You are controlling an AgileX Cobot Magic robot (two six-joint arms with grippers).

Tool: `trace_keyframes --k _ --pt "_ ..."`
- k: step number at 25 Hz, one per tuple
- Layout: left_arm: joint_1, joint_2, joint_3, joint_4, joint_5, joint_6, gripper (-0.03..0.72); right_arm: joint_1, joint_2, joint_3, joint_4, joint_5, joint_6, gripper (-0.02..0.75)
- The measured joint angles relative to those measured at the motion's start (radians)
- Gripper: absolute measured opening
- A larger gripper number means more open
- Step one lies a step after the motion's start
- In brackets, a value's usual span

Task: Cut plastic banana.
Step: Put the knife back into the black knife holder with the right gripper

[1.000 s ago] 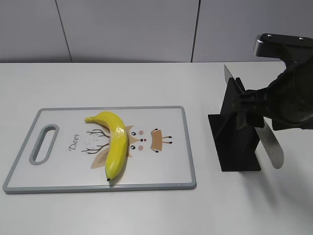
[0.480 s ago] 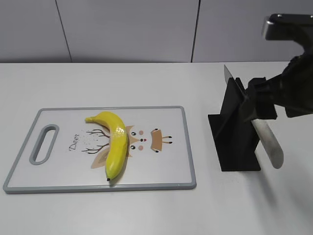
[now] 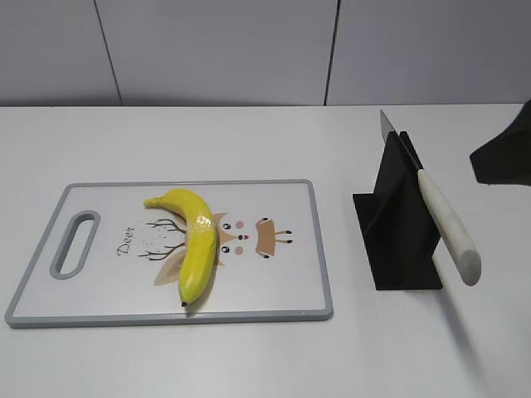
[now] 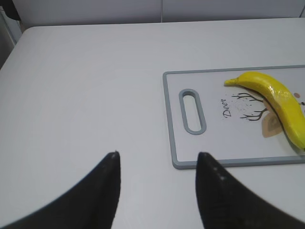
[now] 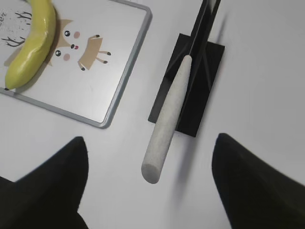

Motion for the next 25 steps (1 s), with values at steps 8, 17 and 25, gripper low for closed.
trace_keyframes --k 8,17,25 --pt "0.0 0.0 0.0 0.0 0.0 0.0 0.49 0.0 -0.194 0.119 0.05 0.004 -0.178 0.604" --pt "0.0 0.0 0.0 0.001 0.0 0.0 0.493 0.0 -0.526 0.338 0.086 0.023 -0.255 0.602" --pt "0.0 0.0 0.0 0.001 -0.001 0.0 0.492 0.0 -0.825 0.466 0.087 0.074 -0.258 0.594"
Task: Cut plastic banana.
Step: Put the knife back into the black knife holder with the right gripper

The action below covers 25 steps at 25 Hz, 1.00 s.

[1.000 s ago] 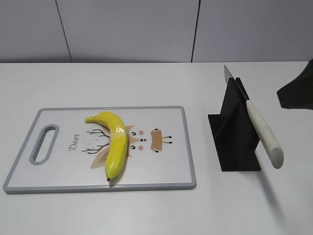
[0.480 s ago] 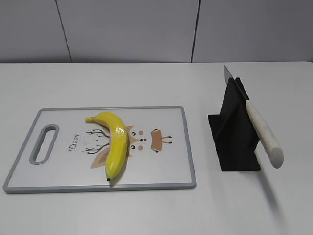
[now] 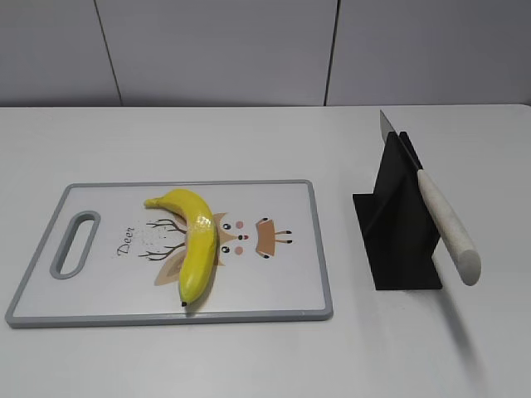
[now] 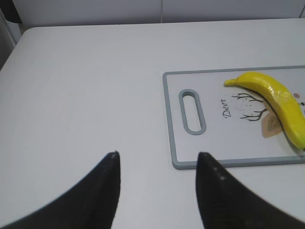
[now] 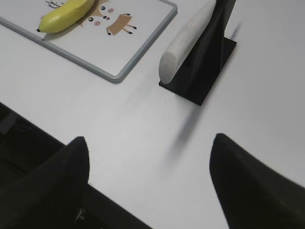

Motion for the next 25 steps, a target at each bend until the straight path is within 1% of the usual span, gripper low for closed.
trace_keyframes --k 6,17,19,20,25 --pt "0.0 0.0 0.0 0.0 -0.001 0.0 0.486 0.0 -0.18 0.012 0.0 0.018 -0.002 0.592" --pt "0.0 0.0 0.0 0.0 -0.002 0.0 0.481 -0.009 -0.19 0.012 0.003 0.017 -0.003 0.592" --pt "0.0 0.0 0.0 0.0 -0.002 0.0 0.481 -0.039 -0.19 0.012 0.006 0.017 -0.003 0.59" --pt "0.0 0.0 0.0 0.0 -0.002 0.0 0.481 -0.068 -0.19 0.012 0.007 0.017 -0.003 0.589" --pt "0.0 0.0 0.0 0.0 -0.002 0.0 0.481 -0.242 -0.19 0.012 0.008 0.017 -0.003 0.585"
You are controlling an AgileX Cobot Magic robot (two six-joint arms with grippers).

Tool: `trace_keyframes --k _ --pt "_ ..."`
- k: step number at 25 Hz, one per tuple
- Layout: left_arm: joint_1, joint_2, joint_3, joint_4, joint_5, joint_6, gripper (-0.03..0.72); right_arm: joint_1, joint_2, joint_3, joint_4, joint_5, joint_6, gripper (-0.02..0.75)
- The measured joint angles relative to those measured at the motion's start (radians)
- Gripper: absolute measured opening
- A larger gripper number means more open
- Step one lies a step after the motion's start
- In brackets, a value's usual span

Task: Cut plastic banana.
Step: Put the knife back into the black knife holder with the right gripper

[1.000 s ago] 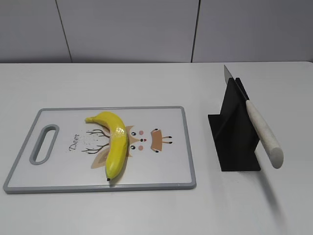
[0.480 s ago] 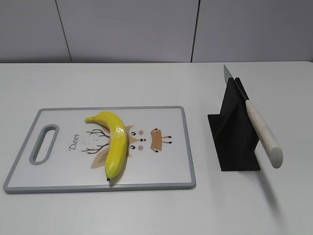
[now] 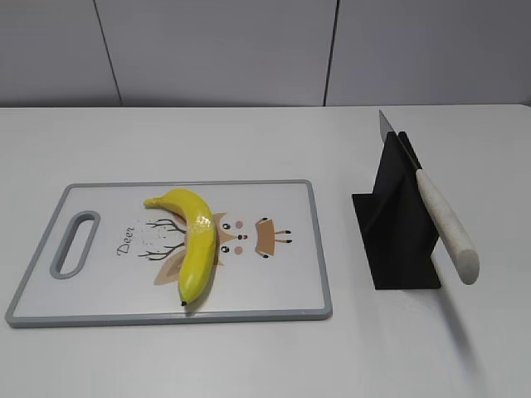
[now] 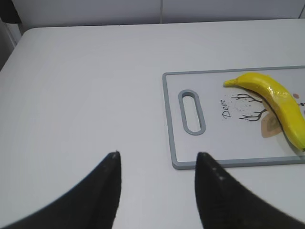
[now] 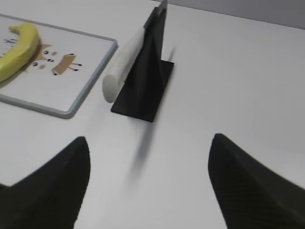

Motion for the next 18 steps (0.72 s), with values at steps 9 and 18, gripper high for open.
trace_keyframes --k 9,18 --pt "0.0 0.0 0.0 0.0 0.0 0.0 0.479 -0.136 0.0 0.0 0.001 0.0 0.0 0.585" --pt "0.0 0.0 0.0 0.0 0.0 0.0 0.464 -0.136 0.0 0.0 0.001 0.0 -0.001 0.582"
